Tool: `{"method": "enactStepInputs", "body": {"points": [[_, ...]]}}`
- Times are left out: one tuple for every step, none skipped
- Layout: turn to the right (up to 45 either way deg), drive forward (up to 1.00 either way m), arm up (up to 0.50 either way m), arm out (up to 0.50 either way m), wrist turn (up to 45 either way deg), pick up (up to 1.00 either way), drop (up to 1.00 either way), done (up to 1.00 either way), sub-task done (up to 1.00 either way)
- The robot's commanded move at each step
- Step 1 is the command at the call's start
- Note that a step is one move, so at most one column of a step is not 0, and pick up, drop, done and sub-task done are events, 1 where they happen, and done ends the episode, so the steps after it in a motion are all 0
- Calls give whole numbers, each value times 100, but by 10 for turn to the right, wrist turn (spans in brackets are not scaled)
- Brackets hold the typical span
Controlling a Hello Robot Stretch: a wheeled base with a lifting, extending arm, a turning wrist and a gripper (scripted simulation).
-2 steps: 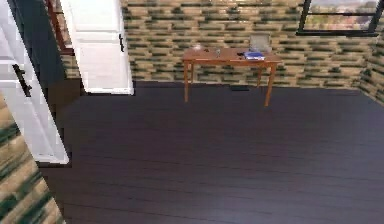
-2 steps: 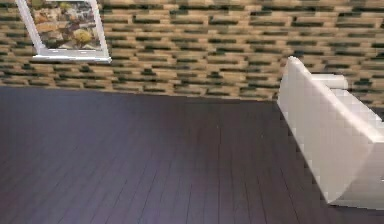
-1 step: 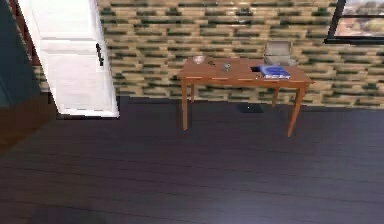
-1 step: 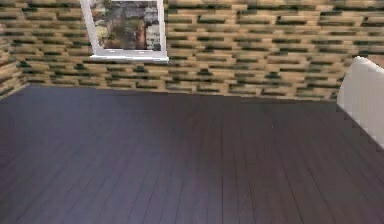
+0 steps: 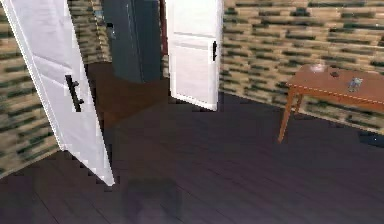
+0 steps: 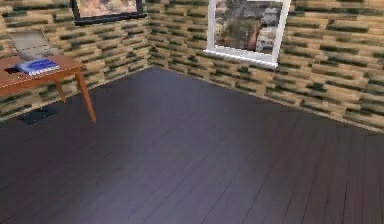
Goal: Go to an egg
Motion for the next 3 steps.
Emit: {"method": "enactStepInputs", "body": {"points": [[0,100,0,0,0,0,0,0,0],[0,80,0,0,0,0,0,0,0],[-450,0,0,0,0,0,0,0,0]]}}
